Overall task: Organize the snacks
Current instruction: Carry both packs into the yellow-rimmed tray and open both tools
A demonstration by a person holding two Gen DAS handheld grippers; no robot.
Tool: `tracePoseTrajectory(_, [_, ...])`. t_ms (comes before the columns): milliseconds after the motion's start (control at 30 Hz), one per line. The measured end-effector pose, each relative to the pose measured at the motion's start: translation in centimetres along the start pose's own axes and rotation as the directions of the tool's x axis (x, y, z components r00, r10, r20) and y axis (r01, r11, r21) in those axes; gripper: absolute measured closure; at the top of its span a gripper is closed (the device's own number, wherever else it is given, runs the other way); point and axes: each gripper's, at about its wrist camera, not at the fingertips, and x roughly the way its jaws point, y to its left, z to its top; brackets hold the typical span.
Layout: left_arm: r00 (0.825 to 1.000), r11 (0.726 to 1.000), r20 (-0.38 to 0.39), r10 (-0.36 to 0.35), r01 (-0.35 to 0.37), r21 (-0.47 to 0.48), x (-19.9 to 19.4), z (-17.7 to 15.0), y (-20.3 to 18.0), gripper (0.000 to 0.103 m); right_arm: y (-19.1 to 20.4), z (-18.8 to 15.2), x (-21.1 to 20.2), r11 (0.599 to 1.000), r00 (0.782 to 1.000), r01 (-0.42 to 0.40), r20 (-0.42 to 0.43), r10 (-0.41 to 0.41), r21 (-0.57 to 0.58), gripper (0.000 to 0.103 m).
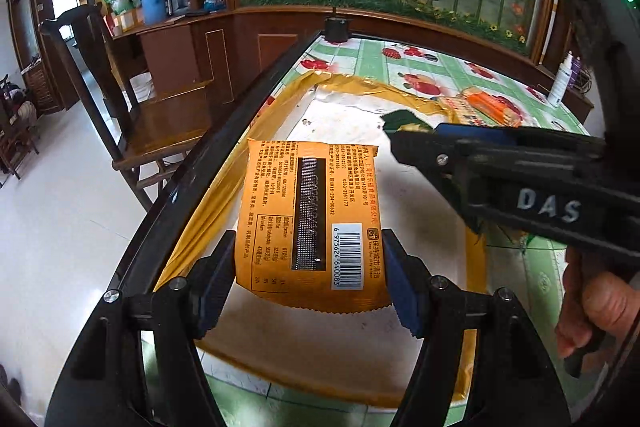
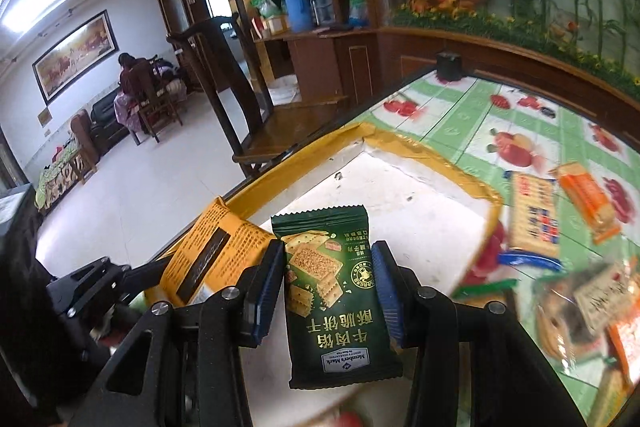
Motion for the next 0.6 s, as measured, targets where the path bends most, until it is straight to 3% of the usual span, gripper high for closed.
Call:
tracePoseTrajectory(333, [0.996,0.999,-0.076,0.043,-0.043,0.005,2.0,-0.4,-0.2,0.030,-0.7,-0.1,2.4,1.000,1.000,0.011,-0.024,-0.012,-0.020,0.055])
tracePoseTrajectory(467, [0.992,0.996,-0.092,0.085,-0.085,0.002,1.7,-0.5,-0.4,0.028,-1.6,-0.2,1.0,1.000,1.000,0.016,-0.003,-0.016,0.001,0.053])
tracePoseTrajectory(600, [0.994,0.996,-0.065,0.087,-0.089,-0.031,0.5,-0.2,-0.1,0.025,-3.7,-0.8,-2.6,0.997,0.997,0.055,0.059,-0.058,0.051,0.036])
